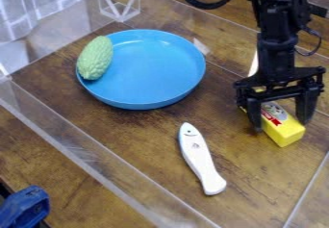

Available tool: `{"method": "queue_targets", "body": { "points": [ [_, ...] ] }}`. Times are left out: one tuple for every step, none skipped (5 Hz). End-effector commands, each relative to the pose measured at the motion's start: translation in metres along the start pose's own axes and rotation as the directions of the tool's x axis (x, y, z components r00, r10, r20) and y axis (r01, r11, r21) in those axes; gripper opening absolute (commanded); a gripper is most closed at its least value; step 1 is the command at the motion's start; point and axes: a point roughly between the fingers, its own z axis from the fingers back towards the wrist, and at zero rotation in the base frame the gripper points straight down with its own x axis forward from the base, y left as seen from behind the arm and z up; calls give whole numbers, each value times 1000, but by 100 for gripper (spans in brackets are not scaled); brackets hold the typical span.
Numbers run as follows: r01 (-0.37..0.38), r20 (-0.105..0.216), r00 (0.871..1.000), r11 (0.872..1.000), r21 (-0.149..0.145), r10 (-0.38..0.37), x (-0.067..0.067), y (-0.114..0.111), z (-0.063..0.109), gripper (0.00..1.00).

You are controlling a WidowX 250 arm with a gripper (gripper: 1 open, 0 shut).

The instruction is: Put the yellow brick in the blue tray

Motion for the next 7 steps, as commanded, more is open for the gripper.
{"method": "queue_targets", "body": {
  "points": [
    [24,47,999,998,-56,-21,-1,-22,14,100],
    [18,47,999,998,-54,-15,0,-24,10,100],
    [11,51,999,999,-52,-8,1,-25,5,100],
    [3,56,998,999,-50,0,4,-26,0,100],
    [-4,62,998,999,-44,7,6,-25,-5,100],
    [-7,69,998,999,-33,9,8,-22,-10,100],
    [-9,76,997,1000,-21,10,10,-19,-15,100]
  ]
}}
